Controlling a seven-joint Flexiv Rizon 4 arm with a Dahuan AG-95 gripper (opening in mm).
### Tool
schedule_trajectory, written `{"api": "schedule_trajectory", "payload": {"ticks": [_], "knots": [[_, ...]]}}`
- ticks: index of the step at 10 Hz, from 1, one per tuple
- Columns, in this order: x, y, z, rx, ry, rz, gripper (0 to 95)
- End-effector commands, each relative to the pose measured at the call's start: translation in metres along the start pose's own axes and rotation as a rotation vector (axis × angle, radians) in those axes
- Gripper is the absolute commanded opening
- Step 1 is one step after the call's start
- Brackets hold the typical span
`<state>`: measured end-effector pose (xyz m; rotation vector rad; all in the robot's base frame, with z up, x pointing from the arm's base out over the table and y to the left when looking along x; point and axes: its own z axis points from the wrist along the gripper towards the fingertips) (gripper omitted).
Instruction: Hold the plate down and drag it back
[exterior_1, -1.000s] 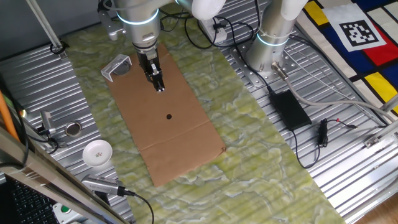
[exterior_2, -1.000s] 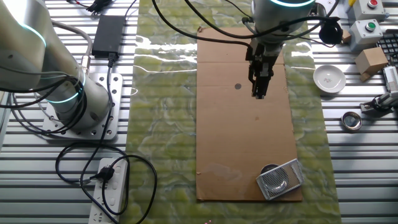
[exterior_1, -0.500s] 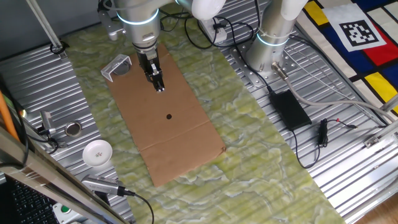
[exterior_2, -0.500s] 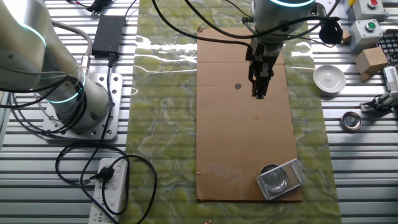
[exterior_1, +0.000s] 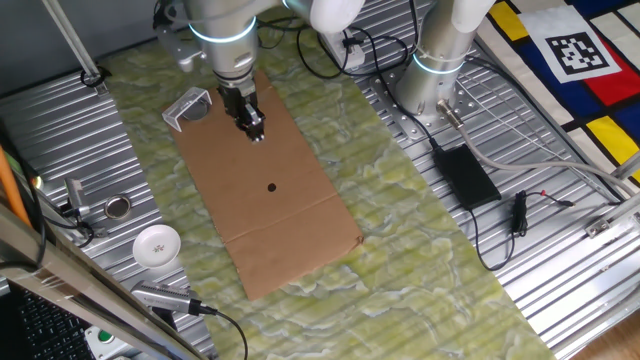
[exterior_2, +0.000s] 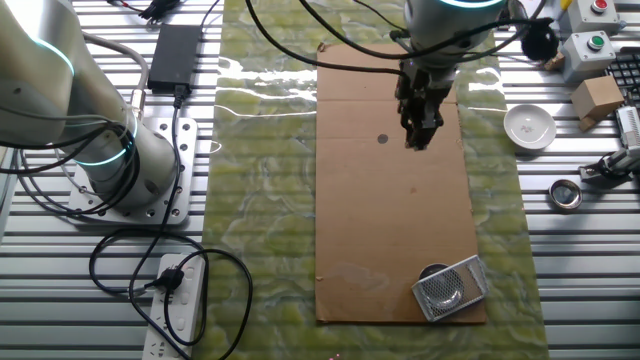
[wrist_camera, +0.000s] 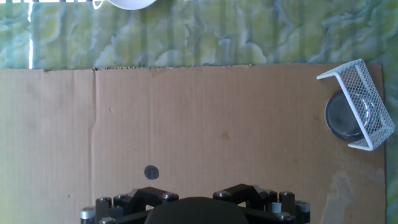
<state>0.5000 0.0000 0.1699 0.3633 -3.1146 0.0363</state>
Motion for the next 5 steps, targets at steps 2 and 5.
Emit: {"api": "schedule_trajectory", "payload": {"ticks": [2, 5], "knots": [[-0.003, -0.003, 0.006, 0.075, 0.066, -0.319, 0.0], [-0.016, -0.021, 0.036, 0.136, 0.116, -0.47, 0.0]]}}
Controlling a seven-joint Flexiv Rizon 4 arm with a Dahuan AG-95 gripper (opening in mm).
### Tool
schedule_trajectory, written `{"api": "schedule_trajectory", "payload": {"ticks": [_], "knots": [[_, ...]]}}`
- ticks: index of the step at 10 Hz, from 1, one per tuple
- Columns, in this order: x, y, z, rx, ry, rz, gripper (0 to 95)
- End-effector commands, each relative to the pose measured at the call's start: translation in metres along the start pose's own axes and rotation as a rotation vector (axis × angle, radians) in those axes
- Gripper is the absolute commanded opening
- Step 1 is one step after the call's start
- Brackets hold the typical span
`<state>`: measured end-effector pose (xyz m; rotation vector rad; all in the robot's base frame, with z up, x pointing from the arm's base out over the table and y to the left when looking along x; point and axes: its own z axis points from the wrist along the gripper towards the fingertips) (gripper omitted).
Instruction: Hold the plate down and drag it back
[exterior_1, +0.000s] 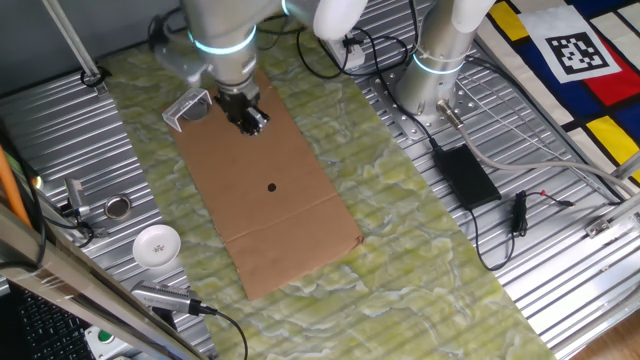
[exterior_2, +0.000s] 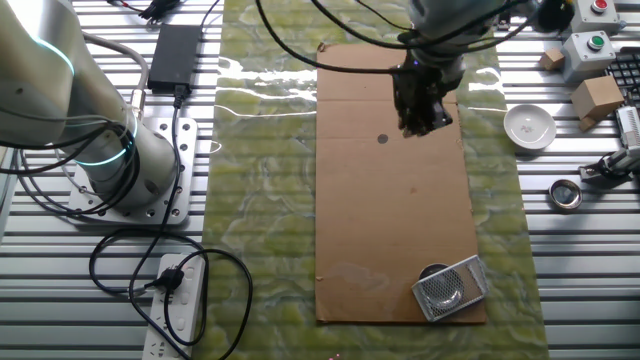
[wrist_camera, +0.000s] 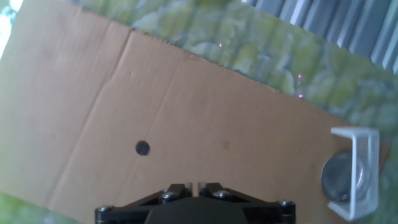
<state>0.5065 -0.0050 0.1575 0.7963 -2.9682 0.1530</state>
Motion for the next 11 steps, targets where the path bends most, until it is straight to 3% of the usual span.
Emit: {"api": "schedule_trajectory", "payload": {"ticks": [1, 3, 6, 11], "knots": [[-0.011, -0.026, 0.036, 0.092, 0.077, -0.226, 0.0], [-0.012, -0.053, 0.051, 0.107, 0.087, -0.275, 0.0], [-0.006, -0.092, 0.054, 0.101, 0.073, -0.337, 0.0], [0.011, -0.126, 0.056, 0.108, 0.079, -0.485, 0.0]]}}
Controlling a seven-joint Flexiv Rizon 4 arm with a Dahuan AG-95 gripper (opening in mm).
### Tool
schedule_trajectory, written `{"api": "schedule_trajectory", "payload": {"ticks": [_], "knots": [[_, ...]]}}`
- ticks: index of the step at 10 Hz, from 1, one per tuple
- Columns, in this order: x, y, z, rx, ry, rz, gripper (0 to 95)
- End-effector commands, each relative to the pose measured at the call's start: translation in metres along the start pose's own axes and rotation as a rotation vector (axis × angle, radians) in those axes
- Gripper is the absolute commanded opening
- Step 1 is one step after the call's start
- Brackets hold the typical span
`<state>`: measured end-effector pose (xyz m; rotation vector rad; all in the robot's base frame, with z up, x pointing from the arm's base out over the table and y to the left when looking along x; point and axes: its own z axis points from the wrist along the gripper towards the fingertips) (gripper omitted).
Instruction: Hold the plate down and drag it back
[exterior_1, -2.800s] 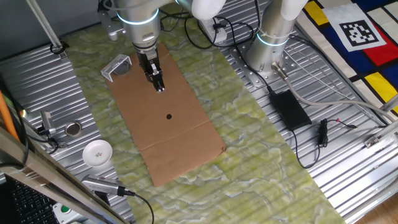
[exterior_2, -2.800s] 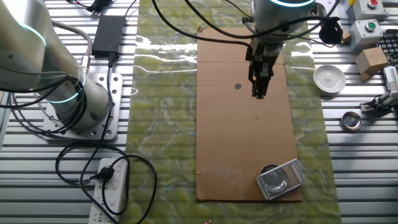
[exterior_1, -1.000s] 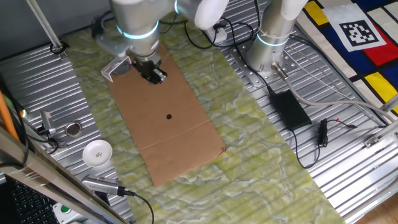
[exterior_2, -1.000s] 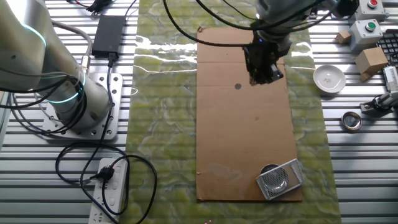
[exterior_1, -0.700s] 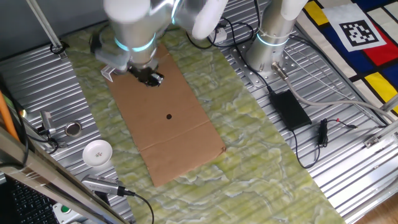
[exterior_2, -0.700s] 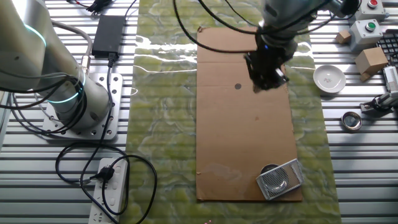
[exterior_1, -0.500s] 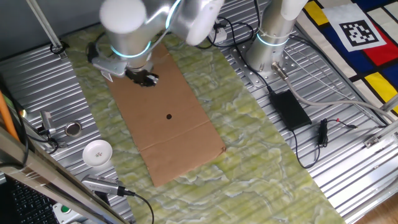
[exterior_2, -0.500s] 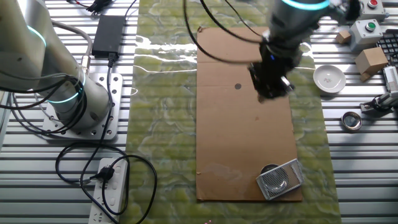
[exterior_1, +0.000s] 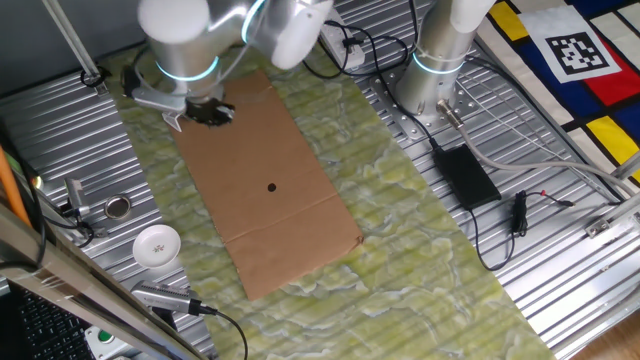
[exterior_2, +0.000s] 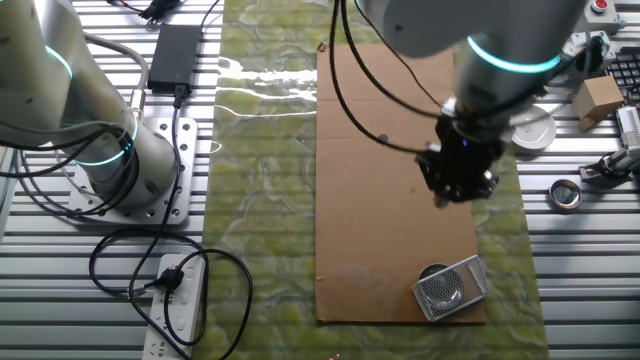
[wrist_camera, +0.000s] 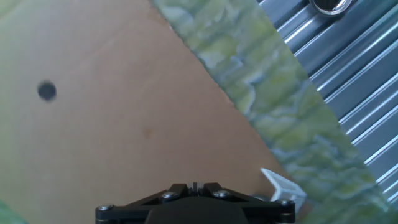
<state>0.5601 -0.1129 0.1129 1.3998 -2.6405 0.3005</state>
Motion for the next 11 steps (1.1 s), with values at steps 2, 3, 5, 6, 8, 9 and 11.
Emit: {"api": "schedule_trajectory", "payload": {"ticks": [2, 3, 5, 6, 8, 9, 11], "knots": [[0.0173, -0.0061, 0.0015, 0.015, -0.004, -0.048, 0.0], [0.018, -0.0061, 0.0012, 0.015, -0.003, -0.047, 0.0], [0.0179, -0.0061, 0.0012, 0.015, -0.004, -0.032, 0.0], [0.0174, -0.0066, 0.001, 0.013, -0.003, -0.06, 0.0], [0.0154, -0.0082, -0.0019, 0.0, -0.03, -0.133, 0.0], [0.0154, -0.0082, -0.0019, -0.006, -0.04, -0.158, 0.0], [0.0154, -0.0082, -0.0019, 0.001, -0.025, -0.161, 0.0]]}}
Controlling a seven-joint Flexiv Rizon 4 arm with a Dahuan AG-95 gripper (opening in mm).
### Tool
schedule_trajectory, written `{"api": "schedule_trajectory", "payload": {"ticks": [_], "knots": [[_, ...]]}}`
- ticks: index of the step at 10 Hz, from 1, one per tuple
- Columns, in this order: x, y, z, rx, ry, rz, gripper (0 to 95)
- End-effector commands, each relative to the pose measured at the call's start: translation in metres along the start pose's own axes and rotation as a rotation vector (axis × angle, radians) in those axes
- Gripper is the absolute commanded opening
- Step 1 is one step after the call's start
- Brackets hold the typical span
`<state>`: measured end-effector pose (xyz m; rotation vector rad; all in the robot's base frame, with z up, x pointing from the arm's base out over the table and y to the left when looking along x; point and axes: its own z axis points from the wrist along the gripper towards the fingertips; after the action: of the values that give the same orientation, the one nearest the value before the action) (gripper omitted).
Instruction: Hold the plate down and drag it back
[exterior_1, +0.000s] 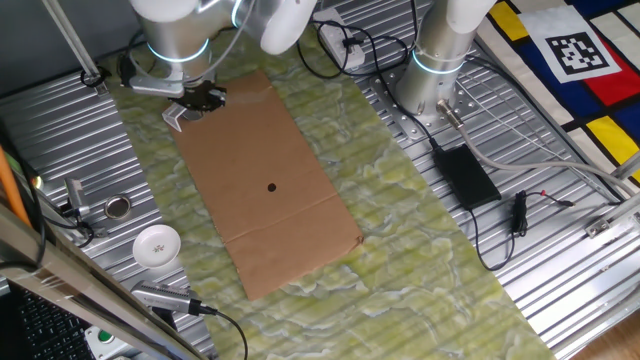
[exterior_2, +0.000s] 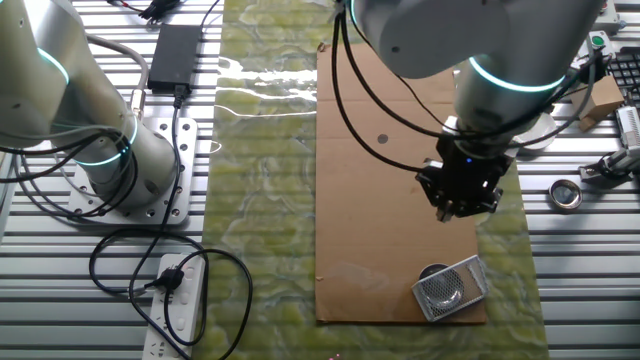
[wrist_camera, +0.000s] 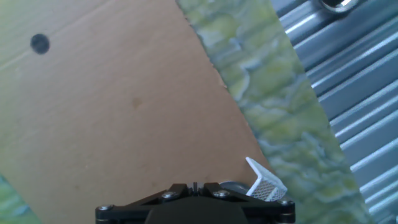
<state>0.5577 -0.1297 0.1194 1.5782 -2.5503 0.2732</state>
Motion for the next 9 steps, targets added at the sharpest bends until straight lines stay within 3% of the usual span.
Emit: {"api": "schedule_trajectory", "payload": {"ticks": [1, 3, 6, 7, 9], "knots": [[-0.0007, -0.0003, 0.0004, 0.003, 0.006, -0.019, 0.0], [-0.0007, -0.0003, 0.0004, 0.028, 0.056, 0.04, 0.0], [-0.0007, -0.0003, 0.0004, 0.049, 0.101, 0.049, 0.0], [-0.0007, -0.0003, 0.0004, 0.053, 0.122, -0.041, 0.0], [-0.0007, -0.0003, 0.0004, 0.064, 0.151, -0.103, 0.0]]}}
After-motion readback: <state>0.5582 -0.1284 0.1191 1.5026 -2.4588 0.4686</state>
